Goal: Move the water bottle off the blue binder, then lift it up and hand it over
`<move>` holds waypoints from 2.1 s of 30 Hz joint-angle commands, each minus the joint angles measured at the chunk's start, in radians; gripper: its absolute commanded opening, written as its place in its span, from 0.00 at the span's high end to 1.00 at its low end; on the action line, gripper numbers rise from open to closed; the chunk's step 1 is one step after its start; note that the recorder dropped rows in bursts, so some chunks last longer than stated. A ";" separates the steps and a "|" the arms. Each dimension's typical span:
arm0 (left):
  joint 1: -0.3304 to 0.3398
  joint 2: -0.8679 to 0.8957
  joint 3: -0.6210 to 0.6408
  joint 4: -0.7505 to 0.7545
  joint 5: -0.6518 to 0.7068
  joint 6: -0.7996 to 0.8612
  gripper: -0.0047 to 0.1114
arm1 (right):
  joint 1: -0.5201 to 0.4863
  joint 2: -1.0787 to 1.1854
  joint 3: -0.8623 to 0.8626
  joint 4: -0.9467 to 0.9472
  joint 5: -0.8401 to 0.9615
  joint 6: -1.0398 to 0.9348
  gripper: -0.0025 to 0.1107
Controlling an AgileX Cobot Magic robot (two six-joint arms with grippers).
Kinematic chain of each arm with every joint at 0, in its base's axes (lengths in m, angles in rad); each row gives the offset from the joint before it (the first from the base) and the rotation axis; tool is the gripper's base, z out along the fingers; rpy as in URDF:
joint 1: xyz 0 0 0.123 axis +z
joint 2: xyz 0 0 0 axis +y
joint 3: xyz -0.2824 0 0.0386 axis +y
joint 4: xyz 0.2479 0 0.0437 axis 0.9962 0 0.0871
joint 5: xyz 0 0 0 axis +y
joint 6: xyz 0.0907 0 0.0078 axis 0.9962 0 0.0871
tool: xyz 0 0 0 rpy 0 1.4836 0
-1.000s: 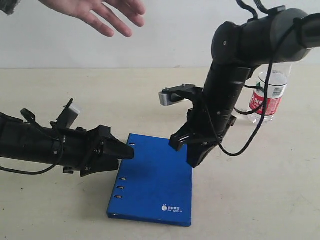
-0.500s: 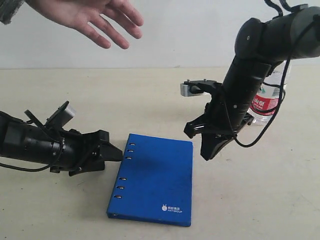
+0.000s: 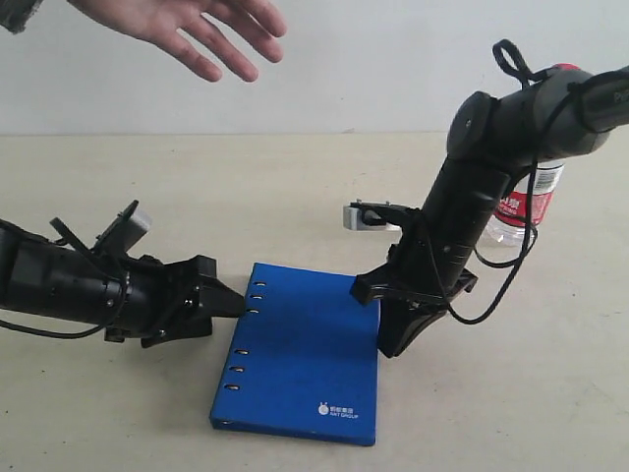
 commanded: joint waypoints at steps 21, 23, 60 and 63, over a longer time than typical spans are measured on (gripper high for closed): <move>-0.009 0.092 -0.001 0.005 0.087 0.019 0.46 | -0.003 0.045 0.000 -0.154 -0.133 0.182 0.97; -0.009 0.092 -0.001 0.005 0.087 0.019 0.46 | -0.003 0.045 0.000 -0.156 -0.136 0.185 0.97; -0.018 0.094 -0.059 0.005 0.549 0.301 0.46 | -0.001 0.045 0.000 0.110 -0.115 0.008 0.97; -0.020 0.096 -0.059 0.005 0.491 0.178 0.46 | -0.001 0.045 0.000 0.112 -0.105 0.008 0.97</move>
